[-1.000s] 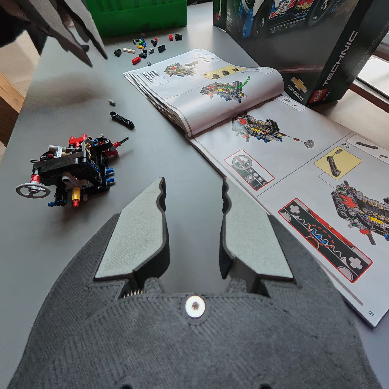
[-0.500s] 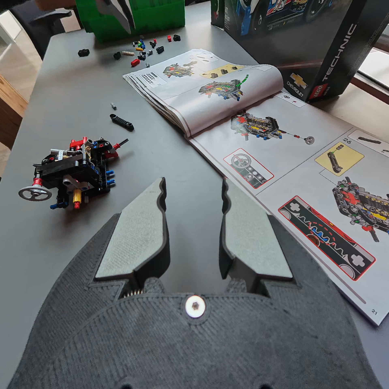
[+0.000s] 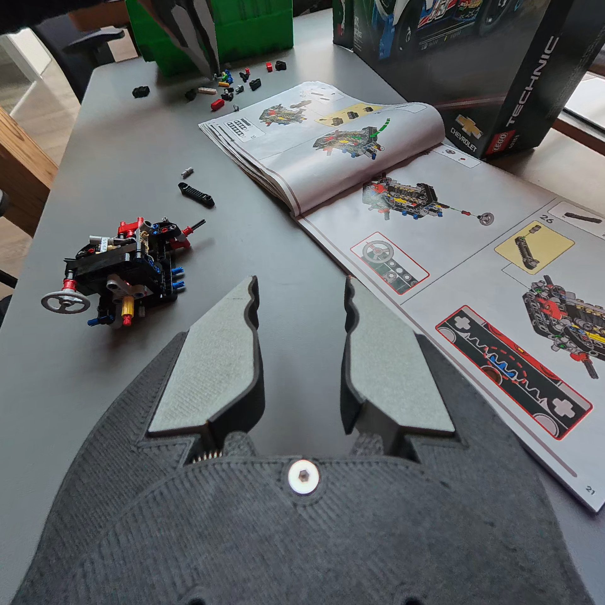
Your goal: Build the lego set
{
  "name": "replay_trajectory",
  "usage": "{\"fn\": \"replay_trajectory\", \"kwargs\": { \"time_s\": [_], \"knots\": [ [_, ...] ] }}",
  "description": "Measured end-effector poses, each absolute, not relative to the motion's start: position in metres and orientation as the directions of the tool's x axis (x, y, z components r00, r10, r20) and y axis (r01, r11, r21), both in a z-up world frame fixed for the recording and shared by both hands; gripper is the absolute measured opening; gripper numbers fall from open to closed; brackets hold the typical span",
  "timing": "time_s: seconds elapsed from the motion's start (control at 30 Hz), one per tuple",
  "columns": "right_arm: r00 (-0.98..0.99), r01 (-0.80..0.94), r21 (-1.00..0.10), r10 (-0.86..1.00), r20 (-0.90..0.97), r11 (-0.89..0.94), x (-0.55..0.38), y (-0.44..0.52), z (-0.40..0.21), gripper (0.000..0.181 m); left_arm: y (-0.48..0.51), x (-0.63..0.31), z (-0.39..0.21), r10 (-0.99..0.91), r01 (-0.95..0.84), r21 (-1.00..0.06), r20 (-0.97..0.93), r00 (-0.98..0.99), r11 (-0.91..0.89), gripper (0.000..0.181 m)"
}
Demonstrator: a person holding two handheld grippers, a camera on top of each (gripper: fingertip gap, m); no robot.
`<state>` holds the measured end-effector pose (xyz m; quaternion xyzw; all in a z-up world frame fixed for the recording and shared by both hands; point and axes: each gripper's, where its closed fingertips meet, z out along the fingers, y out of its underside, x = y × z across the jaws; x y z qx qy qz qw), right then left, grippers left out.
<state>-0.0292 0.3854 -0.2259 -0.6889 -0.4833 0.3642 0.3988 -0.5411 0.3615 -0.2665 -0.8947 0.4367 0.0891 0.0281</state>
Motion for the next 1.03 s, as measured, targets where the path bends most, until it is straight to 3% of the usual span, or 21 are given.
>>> {"fn": "replay_trajectory", "kwargs": {
  "time_s": [0.17,0.4,0.57,0.7,0.77,0.87,1.03],
  "knots": [
    [0.266,0.371,-0.902,0.955,-0.127,-0.223,-0.029,0.386,-0.226,0.049,0.363,-0.546,-0.269,-0.782,-0.788,0.064,-0.189,0.594,-0.613,0.004],
    [0.273,0.350,-0.910,0.954,-0.127,-0.222,-0.027,0.386,-0.222,0.047,0.358,-0.537,-0.266,-0.778,-0.791,0.030,-0.208,0.593,-0.611,0.003],
    [0.425,0.233,-0.955,0.903,-0.067,-0.181,0.001,0.410,-0.197,0.044,0.359,-0.496,-0.230,-0.761,-0.804,-0.111,-0.269,0.590,-0.584,0.003],
    [0.709,0.207,-0.977,0.695,0.121,-0.041,0.058,0.439,-0.161,0.037,0.343,-0.407,-0.199,-0.779,-0.823,-0.300,-0.282,0.560,-0.483,0.003],
    [0.778,0.136,-0.990,0.615,0.129,0.035,0.077,0.439,-0.133,0.035,0.330,-0.363,-0.195,-0.793,-0.812,-0.382,-0.256,0.552,-0.442,0.003],
    [0.815,-0.007,-0.994,0.576,0.059,0.113,0.097,0.433,-0.102,0.034,0.309,-0.305,-0.206,-0.833,-0.782,-0.472,-0.160,0.530,-0.407,0.003],
    [0.808,-0.018,-0.997,0.588,0.032,0.080,0.101,0.437,-0.108,0.034,0.288,-0.247,-0.228,-0.883,-0.762,-0.538,-0.066,0.465,-0.361,0.003]
  ]
}}
